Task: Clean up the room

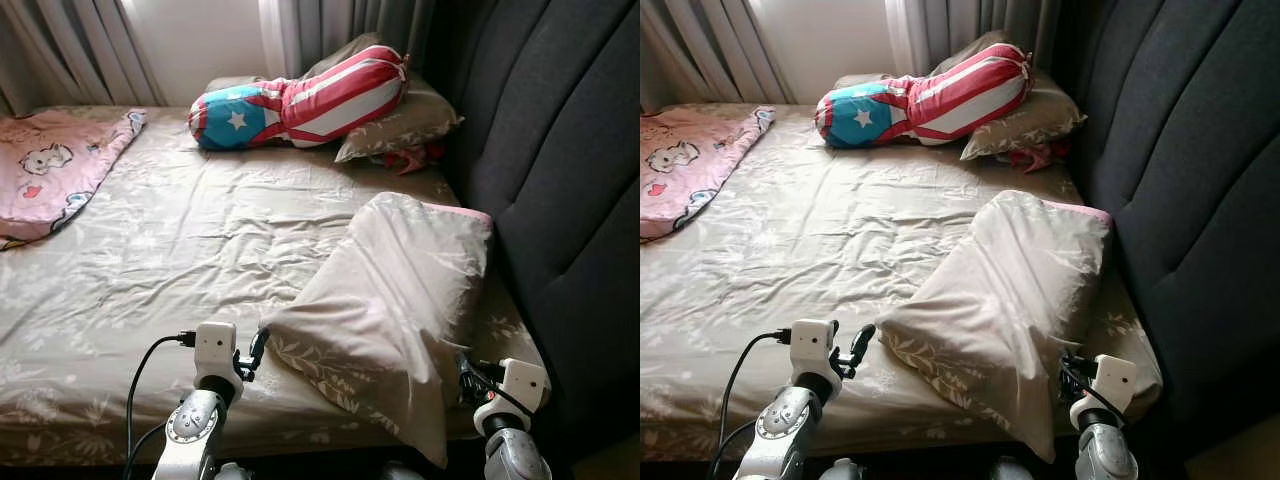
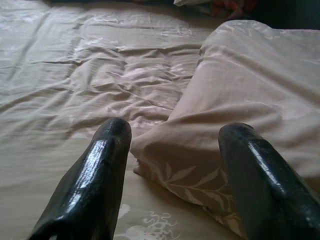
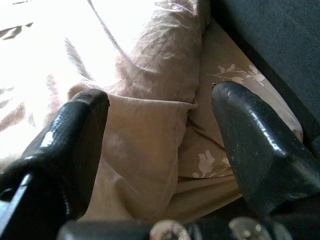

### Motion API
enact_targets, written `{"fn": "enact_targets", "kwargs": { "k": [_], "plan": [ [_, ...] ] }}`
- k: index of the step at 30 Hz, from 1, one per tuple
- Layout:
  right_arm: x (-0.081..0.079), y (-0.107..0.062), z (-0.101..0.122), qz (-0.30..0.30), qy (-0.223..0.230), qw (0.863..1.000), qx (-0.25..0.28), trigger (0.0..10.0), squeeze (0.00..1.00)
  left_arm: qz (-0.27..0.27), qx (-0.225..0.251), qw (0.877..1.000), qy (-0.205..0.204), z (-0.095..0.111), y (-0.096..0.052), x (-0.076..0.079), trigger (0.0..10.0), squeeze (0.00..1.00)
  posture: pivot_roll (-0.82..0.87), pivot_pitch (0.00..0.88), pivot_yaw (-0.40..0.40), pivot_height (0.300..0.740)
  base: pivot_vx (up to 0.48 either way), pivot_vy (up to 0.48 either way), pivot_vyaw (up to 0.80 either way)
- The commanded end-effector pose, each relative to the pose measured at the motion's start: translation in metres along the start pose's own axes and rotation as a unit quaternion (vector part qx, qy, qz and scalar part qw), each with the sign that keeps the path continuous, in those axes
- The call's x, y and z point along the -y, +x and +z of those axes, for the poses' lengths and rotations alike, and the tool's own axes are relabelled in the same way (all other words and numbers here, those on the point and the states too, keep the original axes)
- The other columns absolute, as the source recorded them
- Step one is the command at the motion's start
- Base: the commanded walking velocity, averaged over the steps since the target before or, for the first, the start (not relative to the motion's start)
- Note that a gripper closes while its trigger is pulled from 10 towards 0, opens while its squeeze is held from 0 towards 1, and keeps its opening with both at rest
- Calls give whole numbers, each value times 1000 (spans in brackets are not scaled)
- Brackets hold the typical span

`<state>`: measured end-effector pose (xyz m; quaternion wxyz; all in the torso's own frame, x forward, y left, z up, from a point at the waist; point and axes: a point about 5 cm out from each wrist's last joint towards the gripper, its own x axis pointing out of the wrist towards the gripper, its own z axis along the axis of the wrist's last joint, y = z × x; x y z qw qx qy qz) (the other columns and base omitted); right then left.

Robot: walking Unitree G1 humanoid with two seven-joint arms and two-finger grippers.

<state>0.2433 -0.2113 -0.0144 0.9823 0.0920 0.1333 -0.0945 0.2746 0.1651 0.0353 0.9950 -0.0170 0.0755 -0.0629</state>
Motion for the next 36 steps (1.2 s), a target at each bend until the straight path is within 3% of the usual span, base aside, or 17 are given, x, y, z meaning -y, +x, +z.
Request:
{"fn": "enact_targets", "kwargs": {
  "k": [1,9,12,24,29,30,36],
  "plan": [
    [-5,4,8,16,-5,1000,18,10000,0,1,2,1000,1,3,1,0,10000,0,-112,64,-27,662,240,0,0],
    [-13,5,9,53,-26,998,14,10000,0,-3,0,1000,1,2,2,7,10000,0,-117,59,-29,662,256,0,0],
    [-17,5,8,61,-25,998,15,10000,0,-4,1,1000,1,2,2,7,10000,0,-113,62,-32,662,275,0,800],
    [-17,3,5,54,-16,998,7,10000,0,-11,1,1000,1,2,-1,8,10000,0,-107,77,-28,662,235,0,0],
    [-11,1,2,22,-15,1000,2,10000,0,-12,0,1000,3,0,-4,7,10000,0,-102,76,-28,662,0,0,0],
    [-4,0,-2,-6,-16,1000,-12,10000,1000,-13,-1,1000,4,0,-6,7,10000,0,-93,62,-30,662,0,0,0],
    [9,0,-5,-53,21,998,-29,10000,1000,-12,-1,1000,6,0,-8,5,10000,0,-82,64,-35,662,0,0,0]
  ]
}}
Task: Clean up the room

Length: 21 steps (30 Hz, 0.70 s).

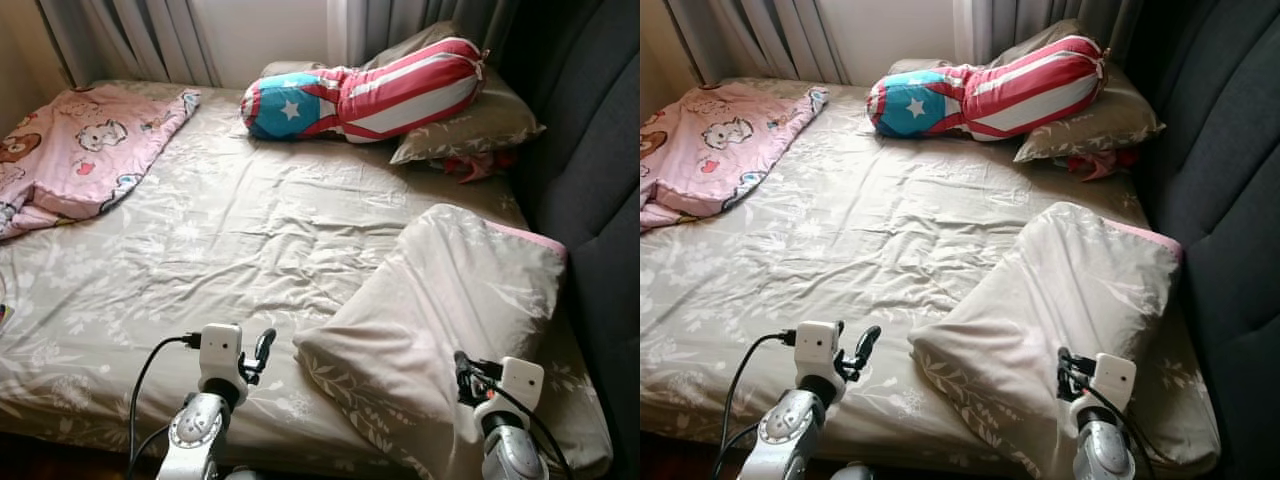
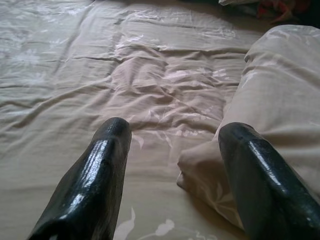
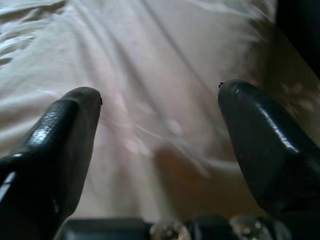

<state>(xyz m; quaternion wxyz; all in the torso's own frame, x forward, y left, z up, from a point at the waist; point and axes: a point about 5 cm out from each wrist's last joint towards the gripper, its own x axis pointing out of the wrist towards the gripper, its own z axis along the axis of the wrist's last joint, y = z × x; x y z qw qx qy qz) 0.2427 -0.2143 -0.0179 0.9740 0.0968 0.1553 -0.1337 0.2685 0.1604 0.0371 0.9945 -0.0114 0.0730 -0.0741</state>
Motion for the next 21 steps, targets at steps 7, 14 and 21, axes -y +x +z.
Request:
{"fn": "enact_targets", "kwargs": {
  "k": [7,14,21],
  "plan": [
    [0,10,-1,2,-4,998,-55,10000,1000,-1,-5,1000,4,1,-2,-3,10000,0,-91,97,-21,662,0,0,0],
    [3,16,-3,-21,45,993,-106,10000,631,-6,-5,1000,7,3,-5,-4,10000,0,-73,118,-9,662,0,0,0],
    [3,21,1,-24,67,990,-121,10000,0,-8,1,1000,16,11,-7,-9,10000,0,-55,156,13,662,0,0,0]
  ]
}}
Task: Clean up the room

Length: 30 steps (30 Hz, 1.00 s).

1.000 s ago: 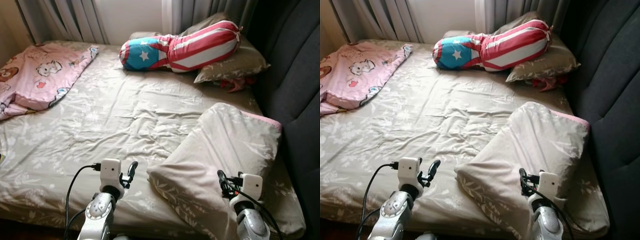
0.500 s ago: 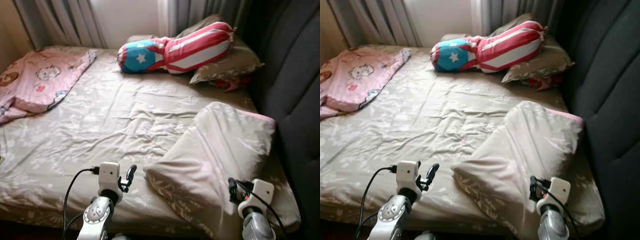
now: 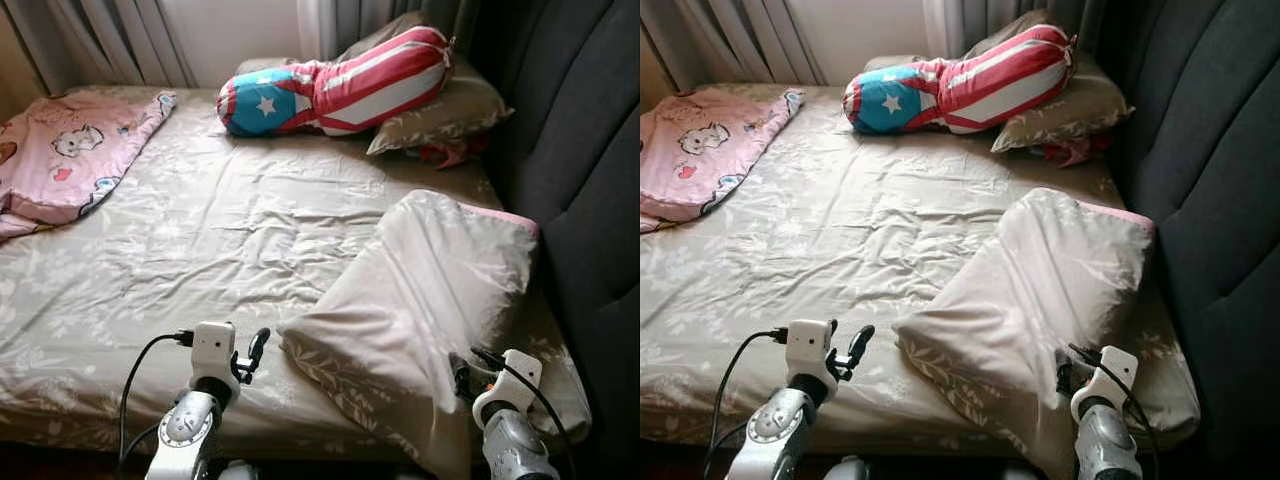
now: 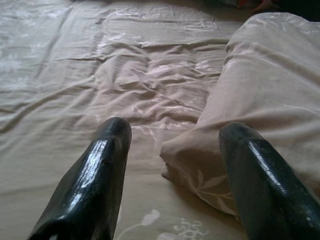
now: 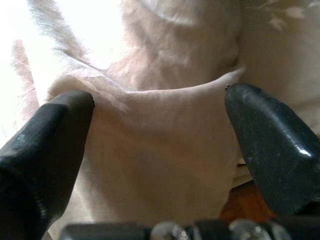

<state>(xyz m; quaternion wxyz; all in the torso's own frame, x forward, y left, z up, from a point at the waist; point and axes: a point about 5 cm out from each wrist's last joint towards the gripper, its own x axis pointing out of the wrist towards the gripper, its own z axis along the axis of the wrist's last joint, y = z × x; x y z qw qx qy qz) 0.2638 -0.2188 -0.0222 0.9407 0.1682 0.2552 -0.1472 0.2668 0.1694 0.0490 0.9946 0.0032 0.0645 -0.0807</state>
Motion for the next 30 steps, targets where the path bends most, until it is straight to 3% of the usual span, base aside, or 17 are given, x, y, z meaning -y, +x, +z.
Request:
{"fn": "enact_targets", "kwargs": {
  "k": [1,5,7,9,15,22,30],
  "plan": [
    [4,0,-2,-7,7,1000,-13,10000,0,-3,-5,1000,1,1,-2,-1,10000,0,-55,156,13,662,0,0,0],
    [1,0,-9,9,16,999,-45,10000,0,-6,-2,1000,6,6,-6,-3,10000,0,-42,195,30,662,0,0,0],
    [3,-2,-16,2,-43,997,-69,10000,0,-9,-1,1000,9,10,-10,-3,10000,0,-34,209,34,662,0,0,0],
    [3,-2,-17,2,-46,996,-70,10000,0,-9,-1,1000,9,10,-11,-3,10000,0,-34,209,34,662,0,0,0],
    [2,-8,-34,6,-19,995,-94,10000,0,-13,-5,1000,17,12,-15,-4,10000,0,-23,214,42,662,0,0,0],
    [-10,-12,-45,55,12,993,-107,10000,0,-14,-2,1000,23,18,-18,-5,10000,0,-10,217,47,662,0,0,0],
    [-15,-13,-52,54,-5,991,-120,10000,0,-8,-5,1000,26,21,-25,-8,10000,0,7,246,55,662,0,0,0]
  ]
}}
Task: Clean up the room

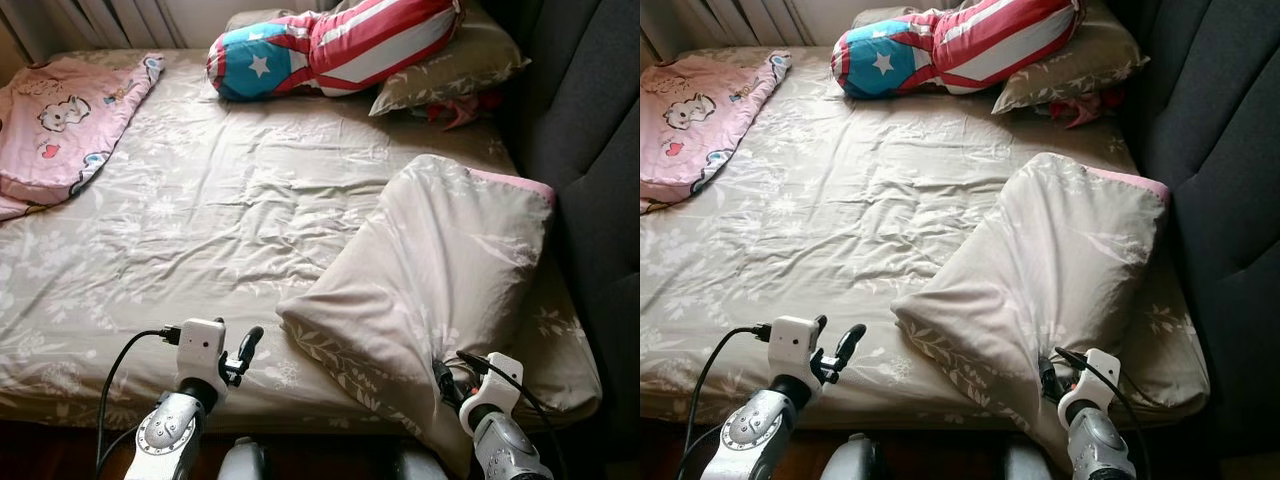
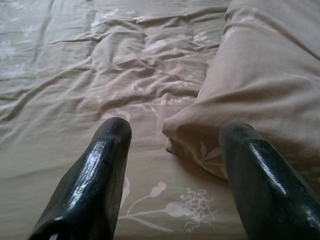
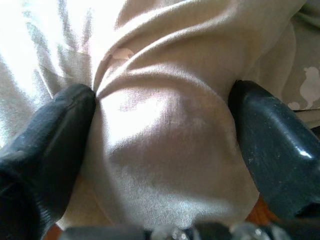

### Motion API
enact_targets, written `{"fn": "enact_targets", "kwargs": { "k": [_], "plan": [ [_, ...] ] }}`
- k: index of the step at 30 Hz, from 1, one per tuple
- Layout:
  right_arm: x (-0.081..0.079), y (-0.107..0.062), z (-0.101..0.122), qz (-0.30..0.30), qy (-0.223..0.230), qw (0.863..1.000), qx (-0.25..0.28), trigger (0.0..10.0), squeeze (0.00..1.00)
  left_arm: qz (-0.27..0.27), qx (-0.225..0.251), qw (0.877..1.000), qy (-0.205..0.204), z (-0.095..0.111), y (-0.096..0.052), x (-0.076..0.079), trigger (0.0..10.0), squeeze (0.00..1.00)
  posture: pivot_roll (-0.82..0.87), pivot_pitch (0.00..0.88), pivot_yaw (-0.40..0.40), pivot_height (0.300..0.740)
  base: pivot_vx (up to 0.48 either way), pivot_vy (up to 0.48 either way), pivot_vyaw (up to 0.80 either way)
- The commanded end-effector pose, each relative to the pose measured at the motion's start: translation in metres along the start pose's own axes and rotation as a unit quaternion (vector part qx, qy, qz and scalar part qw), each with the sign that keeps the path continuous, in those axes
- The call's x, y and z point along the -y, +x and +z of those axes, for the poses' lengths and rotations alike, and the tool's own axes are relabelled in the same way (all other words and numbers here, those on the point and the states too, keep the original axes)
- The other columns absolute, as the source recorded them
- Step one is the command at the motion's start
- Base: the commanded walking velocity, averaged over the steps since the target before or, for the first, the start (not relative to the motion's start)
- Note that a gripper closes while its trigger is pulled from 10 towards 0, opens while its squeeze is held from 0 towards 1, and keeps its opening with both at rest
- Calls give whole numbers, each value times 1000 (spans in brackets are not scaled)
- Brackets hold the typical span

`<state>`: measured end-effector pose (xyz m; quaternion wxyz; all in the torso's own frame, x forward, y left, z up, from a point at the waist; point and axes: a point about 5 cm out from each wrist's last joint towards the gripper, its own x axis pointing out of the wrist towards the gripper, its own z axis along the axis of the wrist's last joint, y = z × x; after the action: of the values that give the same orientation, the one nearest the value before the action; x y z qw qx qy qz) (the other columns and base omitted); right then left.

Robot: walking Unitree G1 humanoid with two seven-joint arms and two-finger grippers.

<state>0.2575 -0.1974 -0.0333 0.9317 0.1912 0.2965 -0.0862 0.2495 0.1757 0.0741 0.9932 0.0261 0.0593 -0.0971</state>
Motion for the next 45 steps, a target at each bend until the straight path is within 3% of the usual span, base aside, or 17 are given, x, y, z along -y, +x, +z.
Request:
{"fn": "enact_targets", "kwargs": {
  "k": [1,7,8,16,28,45],
  "plan": [
    [-4,-5,-30,-2,-1,998,-60,10000,0,7,-11,1000,2,-2,-5,-4,10000,0,4,250,58,662,0,0,0],
    [-9,-4,-27,7,-14,999,-50,10000,0,8,-12,1000,0,2,-7,-1,10000,0,15,268,60,662,0,0,0],
    [-10,-4,-28,8,-13,999,-48,0,0,8,-11,1000,0,3,-9,-1,10000,0,17,285,57,662,0,0,0],
    [-17,-7,-38,23,-24,998,-49,0,0,22,-21,1000,-1,6,-24,-8,10000,0,31,318,66,662,0,0,0],
    [-23,-10,-46,42,-31,998,-43,0,0,20,-23,1000,1,9,-29,-7,10000,0,43,283,65,662,0,0,0],
    [-21,-8,-37,37,-32,999,-22,0,0,22,-18,1000,-7,10,-18,-2,10000,0,23,270,45,662,0,0,0]
  ]
}}
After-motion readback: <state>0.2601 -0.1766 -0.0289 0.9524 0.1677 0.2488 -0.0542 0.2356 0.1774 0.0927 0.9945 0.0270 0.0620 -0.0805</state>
